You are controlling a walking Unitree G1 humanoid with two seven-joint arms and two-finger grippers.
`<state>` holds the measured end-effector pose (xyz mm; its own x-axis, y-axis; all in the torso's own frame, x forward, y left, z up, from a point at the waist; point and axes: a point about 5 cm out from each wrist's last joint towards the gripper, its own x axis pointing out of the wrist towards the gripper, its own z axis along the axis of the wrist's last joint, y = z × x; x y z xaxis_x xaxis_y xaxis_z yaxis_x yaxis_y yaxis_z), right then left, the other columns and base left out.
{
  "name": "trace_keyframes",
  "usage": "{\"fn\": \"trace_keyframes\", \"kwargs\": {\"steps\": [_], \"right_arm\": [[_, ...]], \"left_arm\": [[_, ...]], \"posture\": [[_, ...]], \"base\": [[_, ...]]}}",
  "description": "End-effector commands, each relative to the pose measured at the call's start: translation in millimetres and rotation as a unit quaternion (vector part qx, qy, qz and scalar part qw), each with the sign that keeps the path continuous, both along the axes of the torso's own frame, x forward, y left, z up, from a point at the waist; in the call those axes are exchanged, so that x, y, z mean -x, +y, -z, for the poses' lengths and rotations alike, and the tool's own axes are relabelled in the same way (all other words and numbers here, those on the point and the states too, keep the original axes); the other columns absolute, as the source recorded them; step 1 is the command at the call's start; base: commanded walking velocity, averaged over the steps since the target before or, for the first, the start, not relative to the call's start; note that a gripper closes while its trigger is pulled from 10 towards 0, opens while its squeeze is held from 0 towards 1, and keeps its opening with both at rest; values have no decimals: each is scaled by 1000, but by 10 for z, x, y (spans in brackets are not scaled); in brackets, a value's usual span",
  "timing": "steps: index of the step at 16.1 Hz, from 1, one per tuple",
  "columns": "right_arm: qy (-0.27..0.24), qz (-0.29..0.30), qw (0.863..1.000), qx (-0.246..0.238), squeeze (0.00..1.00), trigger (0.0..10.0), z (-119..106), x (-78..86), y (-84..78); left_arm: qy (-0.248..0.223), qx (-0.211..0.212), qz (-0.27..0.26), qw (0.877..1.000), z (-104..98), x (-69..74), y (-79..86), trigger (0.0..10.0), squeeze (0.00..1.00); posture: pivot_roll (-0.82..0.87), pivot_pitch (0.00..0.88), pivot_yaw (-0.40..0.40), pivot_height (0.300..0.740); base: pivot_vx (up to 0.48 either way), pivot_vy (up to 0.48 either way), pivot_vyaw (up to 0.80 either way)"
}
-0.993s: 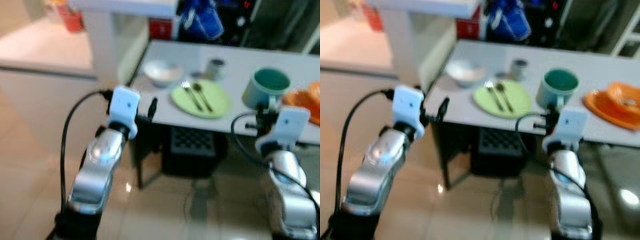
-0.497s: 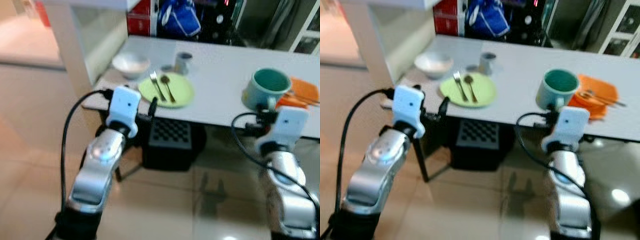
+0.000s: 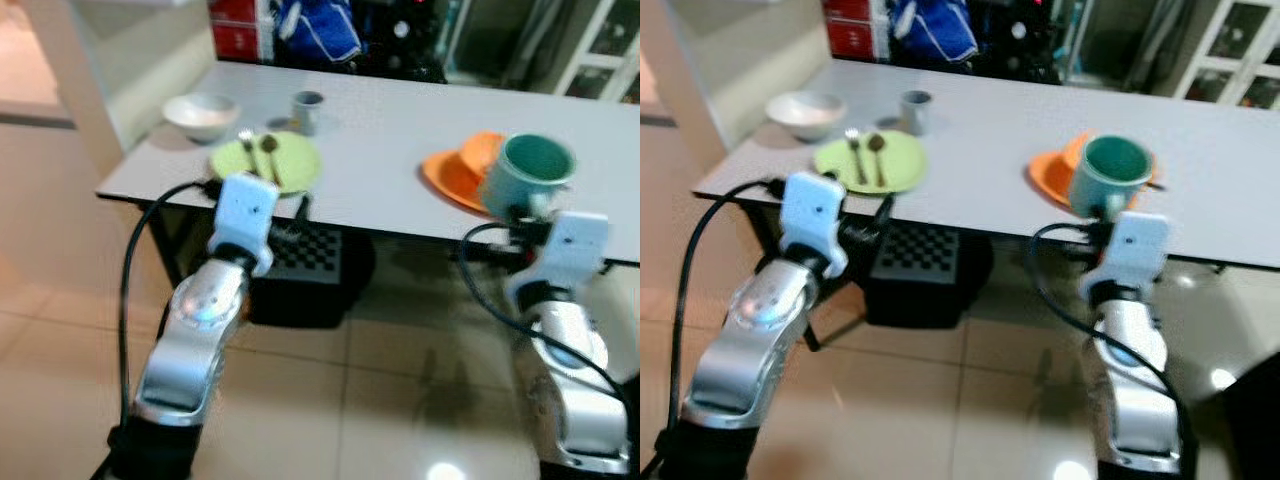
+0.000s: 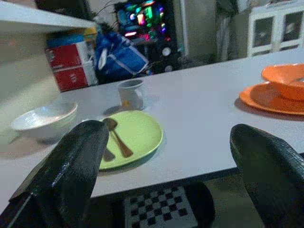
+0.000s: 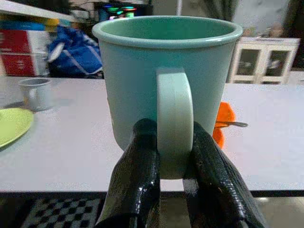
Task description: Setting the table
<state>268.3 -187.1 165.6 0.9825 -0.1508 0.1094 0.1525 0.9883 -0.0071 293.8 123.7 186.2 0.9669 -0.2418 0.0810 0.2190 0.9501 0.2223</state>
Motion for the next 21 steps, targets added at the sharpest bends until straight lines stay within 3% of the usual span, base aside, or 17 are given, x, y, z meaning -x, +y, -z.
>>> {"fn": "trace_keyframes", "kwargs": {"steps": [1,7,21], "right_arm": [[-6,7,1000,-1,0,10000,-46,-2,-39],[-9,0,1000,-5,0,10000,-90,-31,-6],[-12,-1,1000,-14,0,10000,-108,-44,10]], "left_arm": [[3,6,-14,1000,-25,-26,13,10000,0],[-2,22,7,1000,-74,-24,-9,10000,0],[1,25,29,999,-93,-26,-43,10000,0]], "posture": [[-49,0,-11,740],[-50,0,-8,740],[-52,0,0,740]], "base": [[0,0,0],[92,0,0],[445,0,0]]}}
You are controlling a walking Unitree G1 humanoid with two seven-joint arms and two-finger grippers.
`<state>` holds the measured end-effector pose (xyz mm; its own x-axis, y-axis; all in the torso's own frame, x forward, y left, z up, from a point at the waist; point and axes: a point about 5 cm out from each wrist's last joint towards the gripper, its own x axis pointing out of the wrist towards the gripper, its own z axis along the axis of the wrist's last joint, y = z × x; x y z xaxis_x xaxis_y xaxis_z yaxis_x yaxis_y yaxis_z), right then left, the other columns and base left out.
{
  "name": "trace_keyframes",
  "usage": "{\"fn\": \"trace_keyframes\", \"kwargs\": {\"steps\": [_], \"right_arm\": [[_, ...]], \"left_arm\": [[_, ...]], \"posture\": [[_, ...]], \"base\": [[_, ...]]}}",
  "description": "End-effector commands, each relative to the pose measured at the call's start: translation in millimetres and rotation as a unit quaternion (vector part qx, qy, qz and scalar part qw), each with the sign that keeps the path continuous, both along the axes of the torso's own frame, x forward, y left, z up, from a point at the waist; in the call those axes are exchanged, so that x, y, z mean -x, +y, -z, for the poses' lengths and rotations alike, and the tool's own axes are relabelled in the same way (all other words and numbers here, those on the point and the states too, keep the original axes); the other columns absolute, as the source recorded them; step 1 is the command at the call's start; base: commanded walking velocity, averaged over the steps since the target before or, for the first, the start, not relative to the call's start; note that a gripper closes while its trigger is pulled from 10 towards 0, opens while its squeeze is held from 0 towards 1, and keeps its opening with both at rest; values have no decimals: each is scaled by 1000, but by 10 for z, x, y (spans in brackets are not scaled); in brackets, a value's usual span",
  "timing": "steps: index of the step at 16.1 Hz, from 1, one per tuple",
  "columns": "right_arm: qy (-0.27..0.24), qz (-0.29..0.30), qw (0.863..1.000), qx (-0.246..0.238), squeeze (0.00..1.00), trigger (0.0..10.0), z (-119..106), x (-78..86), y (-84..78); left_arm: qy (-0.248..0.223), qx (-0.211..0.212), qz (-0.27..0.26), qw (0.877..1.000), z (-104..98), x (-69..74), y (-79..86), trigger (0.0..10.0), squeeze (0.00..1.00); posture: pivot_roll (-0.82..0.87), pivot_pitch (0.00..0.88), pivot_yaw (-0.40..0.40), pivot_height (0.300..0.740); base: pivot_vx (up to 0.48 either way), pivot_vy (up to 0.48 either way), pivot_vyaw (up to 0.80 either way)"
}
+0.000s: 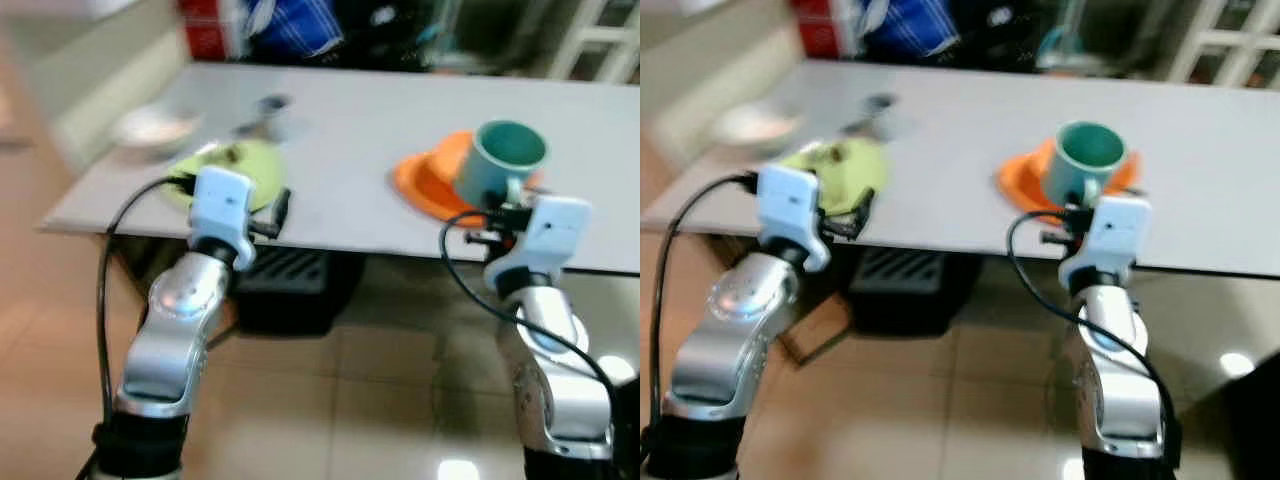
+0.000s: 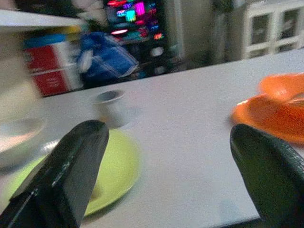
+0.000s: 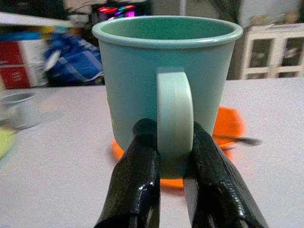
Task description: Setting the table
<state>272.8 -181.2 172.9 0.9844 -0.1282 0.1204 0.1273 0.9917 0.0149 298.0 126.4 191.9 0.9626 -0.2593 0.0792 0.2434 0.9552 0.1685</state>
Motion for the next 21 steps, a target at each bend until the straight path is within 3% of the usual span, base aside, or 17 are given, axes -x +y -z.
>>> {"fn": "trace_keyframes", "kwargs": {"steps": [1,21], "right_arm": [[-5,11,1000,-5,0,10000,-36,-1,-48],[1,-14,1000,-20,0,10000,-10,-10,31]], "left_arm": [[-7,-2,19,1000,-36,16,-73,10000,0],[7,-12,51,999,13,52,-140,10000,0]], "posture": [[-52,0,1,740],[-46,0,-4,740]], "base": [[458,0,0],[436,0,-89]]}}
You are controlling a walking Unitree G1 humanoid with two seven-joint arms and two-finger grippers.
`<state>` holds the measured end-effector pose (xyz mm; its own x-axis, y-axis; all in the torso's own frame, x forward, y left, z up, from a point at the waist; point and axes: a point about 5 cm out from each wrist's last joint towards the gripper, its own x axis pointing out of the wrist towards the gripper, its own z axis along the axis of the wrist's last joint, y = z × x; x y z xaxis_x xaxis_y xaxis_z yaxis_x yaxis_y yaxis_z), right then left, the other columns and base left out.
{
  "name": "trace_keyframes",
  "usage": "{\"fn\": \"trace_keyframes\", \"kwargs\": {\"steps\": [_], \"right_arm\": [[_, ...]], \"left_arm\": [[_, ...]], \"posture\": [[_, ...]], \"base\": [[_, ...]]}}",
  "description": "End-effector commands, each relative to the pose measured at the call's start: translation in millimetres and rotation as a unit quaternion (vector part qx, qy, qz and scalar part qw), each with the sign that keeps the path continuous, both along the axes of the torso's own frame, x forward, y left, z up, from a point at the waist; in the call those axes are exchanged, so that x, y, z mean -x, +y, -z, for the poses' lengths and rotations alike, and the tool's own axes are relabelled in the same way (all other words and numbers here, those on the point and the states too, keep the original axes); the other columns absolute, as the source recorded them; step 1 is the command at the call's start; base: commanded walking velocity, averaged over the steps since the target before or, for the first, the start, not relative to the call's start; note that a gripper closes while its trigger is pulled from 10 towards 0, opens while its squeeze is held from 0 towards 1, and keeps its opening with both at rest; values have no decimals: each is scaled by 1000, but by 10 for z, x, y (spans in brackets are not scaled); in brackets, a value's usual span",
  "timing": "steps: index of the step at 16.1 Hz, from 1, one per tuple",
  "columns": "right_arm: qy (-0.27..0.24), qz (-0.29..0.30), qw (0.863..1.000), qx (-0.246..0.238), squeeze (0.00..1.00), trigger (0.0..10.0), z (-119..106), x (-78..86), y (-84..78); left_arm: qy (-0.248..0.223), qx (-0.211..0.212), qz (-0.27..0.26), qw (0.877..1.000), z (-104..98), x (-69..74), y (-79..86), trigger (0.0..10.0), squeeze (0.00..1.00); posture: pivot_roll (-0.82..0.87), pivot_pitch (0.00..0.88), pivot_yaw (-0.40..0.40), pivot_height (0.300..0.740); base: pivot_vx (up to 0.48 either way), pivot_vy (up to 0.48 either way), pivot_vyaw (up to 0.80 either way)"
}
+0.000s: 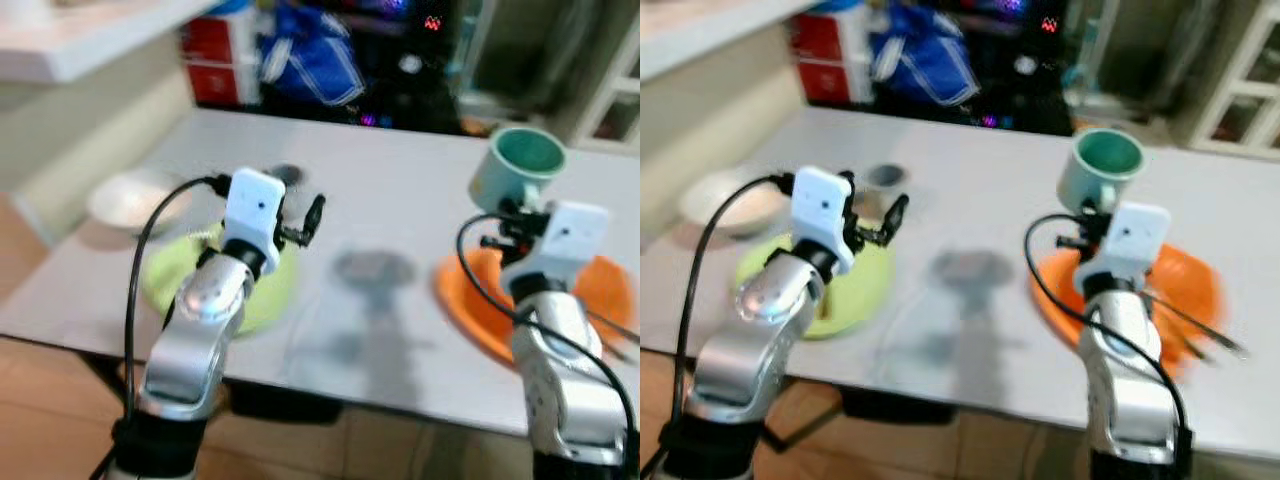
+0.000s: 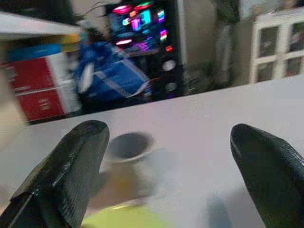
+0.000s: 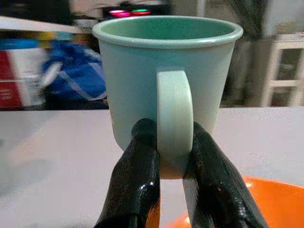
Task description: Setting the table
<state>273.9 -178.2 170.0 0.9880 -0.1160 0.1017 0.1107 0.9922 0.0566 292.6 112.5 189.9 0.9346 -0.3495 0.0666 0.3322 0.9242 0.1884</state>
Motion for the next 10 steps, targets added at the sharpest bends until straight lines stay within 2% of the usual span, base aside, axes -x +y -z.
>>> {"fn": "trace_keyframes", "kwargs": {"steps": [1,5,10], "right_arm": [[-4,-4,1000,3,0,10000,-31,-3,-2],[14,-8,1000,-4,0,10000,97,-37,0],[51,-16,999,6,0,10000,342,-131,7]], "left_arm": [[8,-9,17,1000,13,17,-23,10000,0],[16,-26,124,992,54,198,-193,10000,0],[25,-36,157,987,80,283,-237,10000,0]], "posture": [[-46,0,-4,740],[-45,0,-8,740],[-45,0,-6,740]], "base": [[0,0,0],[0,0,0],[0,0,0]]}}
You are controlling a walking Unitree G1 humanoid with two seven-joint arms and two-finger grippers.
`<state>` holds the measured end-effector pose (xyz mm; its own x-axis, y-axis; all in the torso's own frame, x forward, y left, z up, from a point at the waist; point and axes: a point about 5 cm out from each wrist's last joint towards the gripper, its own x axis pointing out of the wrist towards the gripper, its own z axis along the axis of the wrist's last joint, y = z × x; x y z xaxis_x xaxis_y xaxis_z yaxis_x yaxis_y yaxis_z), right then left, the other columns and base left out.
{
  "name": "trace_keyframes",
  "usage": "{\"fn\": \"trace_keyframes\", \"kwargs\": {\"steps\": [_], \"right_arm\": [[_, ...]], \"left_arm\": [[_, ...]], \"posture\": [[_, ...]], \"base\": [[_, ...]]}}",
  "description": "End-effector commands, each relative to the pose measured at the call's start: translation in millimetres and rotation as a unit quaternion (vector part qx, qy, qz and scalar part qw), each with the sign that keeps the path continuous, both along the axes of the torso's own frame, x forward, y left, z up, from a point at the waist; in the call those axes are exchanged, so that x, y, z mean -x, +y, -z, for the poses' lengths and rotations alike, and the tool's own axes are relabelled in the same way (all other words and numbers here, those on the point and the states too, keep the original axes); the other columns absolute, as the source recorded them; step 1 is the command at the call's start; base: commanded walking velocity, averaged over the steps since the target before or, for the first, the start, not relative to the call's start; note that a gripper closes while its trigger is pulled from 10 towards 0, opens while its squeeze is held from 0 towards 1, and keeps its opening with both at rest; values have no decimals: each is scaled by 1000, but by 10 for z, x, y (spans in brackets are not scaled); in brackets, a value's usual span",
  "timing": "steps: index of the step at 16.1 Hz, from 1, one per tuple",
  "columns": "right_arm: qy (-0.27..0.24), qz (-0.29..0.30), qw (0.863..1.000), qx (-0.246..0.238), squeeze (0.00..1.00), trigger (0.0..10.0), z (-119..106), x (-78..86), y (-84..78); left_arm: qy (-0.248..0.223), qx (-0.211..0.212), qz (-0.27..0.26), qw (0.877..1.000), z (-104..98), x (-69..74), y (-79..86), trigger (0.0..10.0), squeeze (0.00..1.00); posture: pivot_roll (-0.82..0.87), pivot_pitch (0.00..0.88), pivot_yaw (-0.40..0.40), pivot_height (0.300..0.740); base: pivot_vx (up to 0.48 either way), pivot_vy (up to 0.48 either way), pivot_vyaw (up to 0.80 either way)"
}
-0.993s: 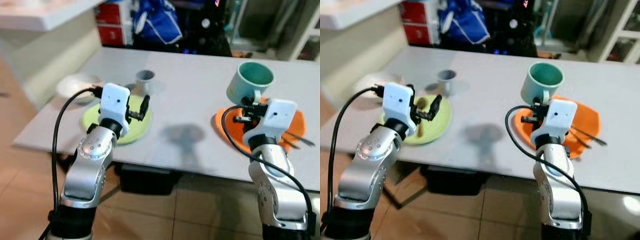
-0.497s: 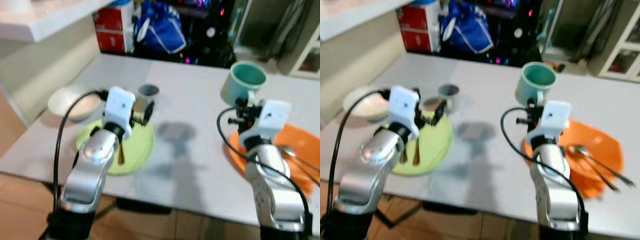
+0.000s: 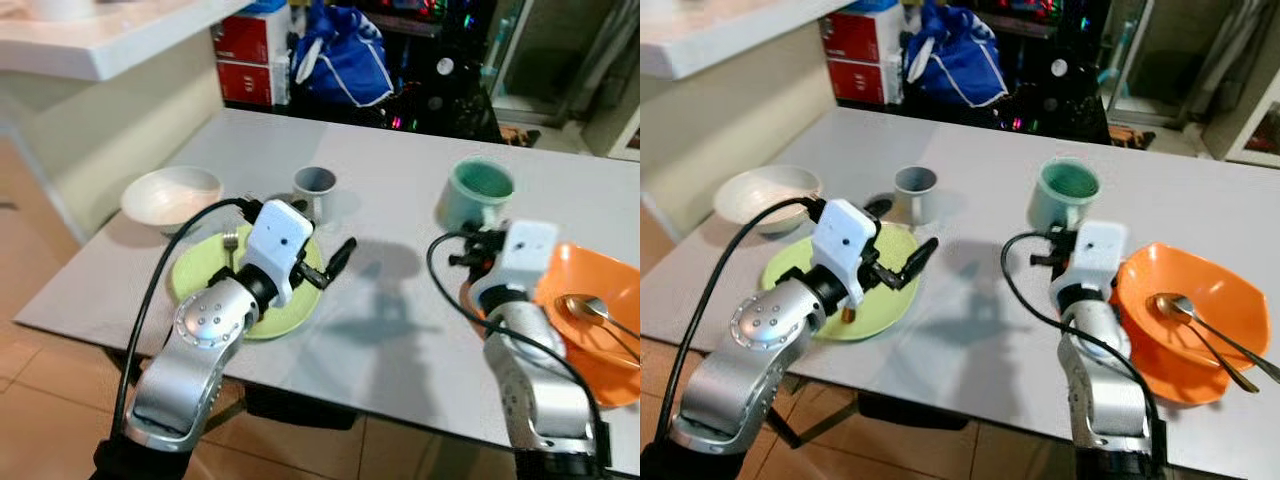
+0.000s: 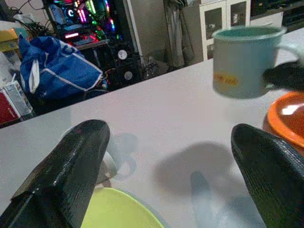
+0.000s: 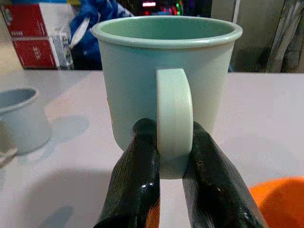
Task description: Setting the table
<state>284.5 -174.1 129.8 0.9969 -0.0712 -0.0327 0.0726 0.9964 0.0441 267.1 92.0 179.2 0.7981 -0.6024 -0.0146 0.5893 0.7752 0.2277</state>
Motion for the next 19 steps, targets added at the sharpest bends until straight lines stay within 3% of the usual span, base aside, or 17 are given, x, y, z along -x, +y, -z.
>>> {"fn": "trace_keyframes", "kwargs": {"steps": [1,4,6,8,11,19], "right_arm": [[-10,4,1000,10,0,10000,-10,-61,-49],[6,8,1000,17,0,10000,136,-175,-128],[19,21,999,19,0,10000,201,-335,-175],[44,36,998,-10,0,10000,266,-555,-221],[62,37,996,-46,0,10000,305,-684,-214],[91,102,991,-16,0,10000,489,-613,-336]], "left_arm": [[2,0,16,1000,-19,35,-34,10000,0],[9,-4,21,1000,-12,94,-42,10000,0],[16,-7,30,999,-14,134,-34,10000,0],[26,-14,49,998,-16,196,-33,10000,0],[33,-22,56,998,-9,260,-36,10000,0],[49,-27,75,996,-10,320,-67,10000,0]], "posture": [[-43,0,-7,740],[-24,0,-16,740],[-7,0,-18,740],[7,0,-16,740],[21,0,-19,740],[16,0,-11,740]], "base": [[0,0,0],[0,0,0],[0,0,0],[0,0,0],[0,0,0],[0,0,0]]}}
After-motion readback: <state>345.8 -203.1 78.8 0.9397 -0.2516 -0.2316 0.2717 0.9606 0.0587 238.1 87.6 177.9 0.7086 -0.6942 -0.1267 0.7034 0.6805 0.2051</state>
